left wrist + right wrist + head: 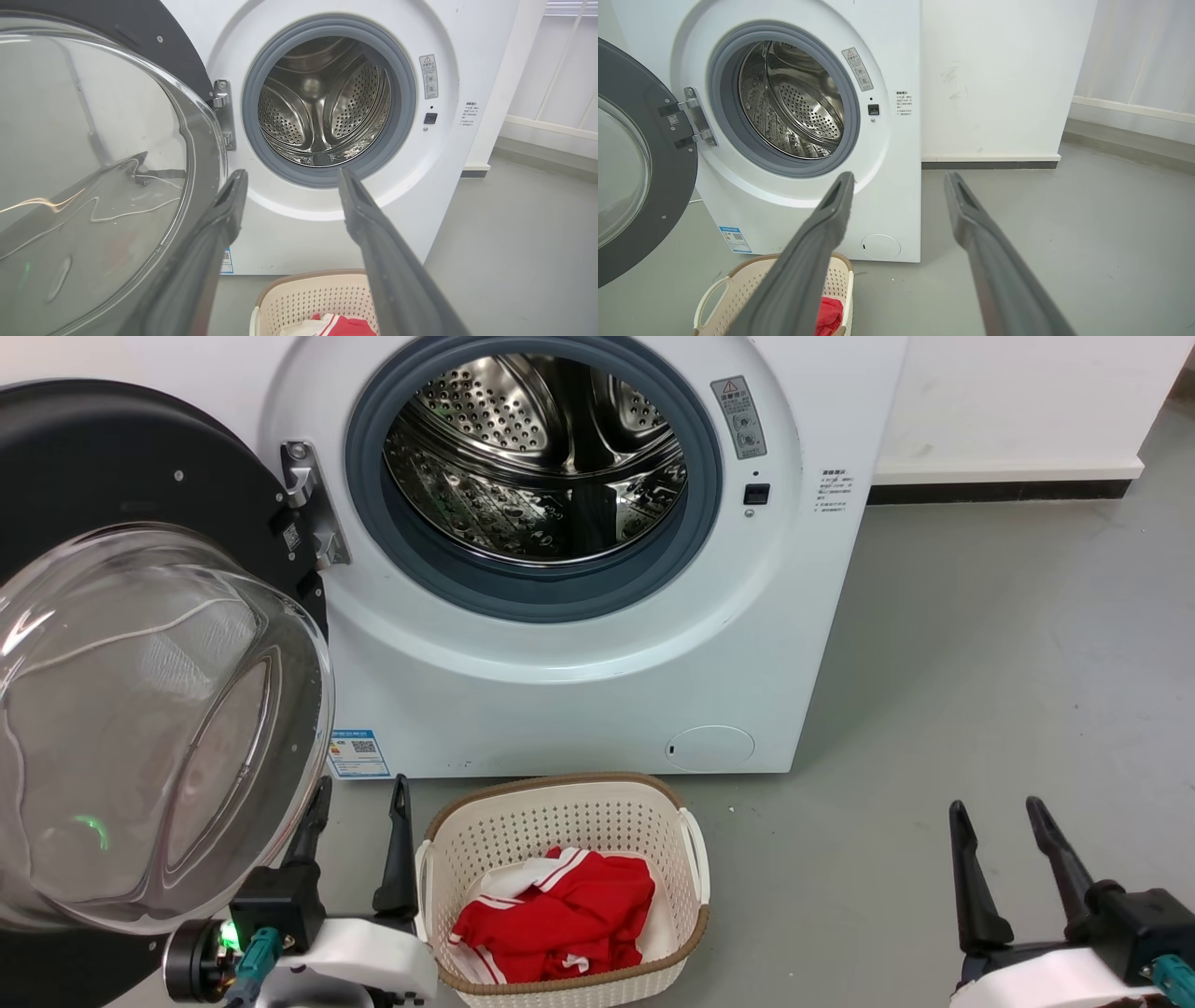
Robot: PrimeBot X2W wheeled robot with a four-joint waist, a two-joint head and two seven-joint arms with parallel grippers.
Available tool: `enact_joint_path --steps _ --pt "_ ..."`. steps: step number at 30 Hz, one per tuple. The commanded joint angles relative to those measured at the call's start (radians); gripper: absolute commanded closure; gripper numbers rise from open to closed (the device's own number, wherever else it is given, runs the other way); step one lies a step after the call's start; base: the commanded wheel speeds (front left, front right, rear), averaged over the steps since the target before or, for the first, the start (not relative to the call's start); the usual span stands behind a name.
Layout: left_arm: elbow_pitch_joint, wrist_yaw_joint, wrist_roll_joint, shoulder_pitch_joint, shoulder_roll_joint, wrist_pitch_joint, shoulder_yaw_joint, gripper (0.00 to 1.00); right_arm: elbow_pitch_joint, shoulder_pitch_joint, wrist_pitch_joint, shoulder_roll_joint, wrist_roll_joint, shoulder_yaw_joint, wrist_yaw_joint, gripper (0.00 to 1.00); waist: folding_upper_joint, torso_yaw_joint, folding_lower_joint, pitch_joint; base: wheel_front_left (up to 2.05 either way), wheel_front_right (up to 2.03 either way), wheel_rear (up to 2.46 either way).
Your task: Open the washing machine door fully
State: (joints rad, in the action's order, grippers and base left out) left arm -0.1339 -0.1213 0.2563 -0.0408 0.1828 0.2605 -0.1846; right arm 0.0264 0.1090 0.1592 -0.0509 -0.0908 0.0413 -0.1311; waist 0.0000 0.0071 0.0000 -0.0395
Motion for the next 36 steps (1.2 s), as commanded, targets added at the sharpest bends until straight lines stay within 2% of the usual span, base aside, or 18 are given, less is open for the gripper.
enact_joint_path --steps 1,5,19,36 --pt "-0.002 0.002 0.001 0.001 -0.001 -0.001 0.001 1.00 -0.003 0.001 0.000 0.000 -0.002 -0.001 0.000 1.00 0.0000 0.000 0.0000 0.001 0.00 0.00 0.00" --pt "-0.024 0.005 0.018 0.012 -0.007 -0.008 0.001 1.00 -0.025 0.007 -0.002 0.000 -0.017 -0.004 0.000 1.00 0.0000 0.000 0.0000 0.001 0.00 0.00 0.00" --pt "-0.040 0.051 0.268 -0.006 -0.030 -0.078 0.058 1.00 -0.070 -0.037 -0.042 -0.012 -0.314 -0.004 0.000 1.00 0.0000 -0.001 0.0000 0.006 0.00 0.00 0.00" --pt "-0.056 0.098 0.522 -0.024 -0.054 -0.146 0.114 1.00 -0.115 -0.081 -0.085 -0.020 -0.606 0.001 0.000 1.00 0.0000 -0.002 0.0000 0.011 0.00 0.00 0.00"
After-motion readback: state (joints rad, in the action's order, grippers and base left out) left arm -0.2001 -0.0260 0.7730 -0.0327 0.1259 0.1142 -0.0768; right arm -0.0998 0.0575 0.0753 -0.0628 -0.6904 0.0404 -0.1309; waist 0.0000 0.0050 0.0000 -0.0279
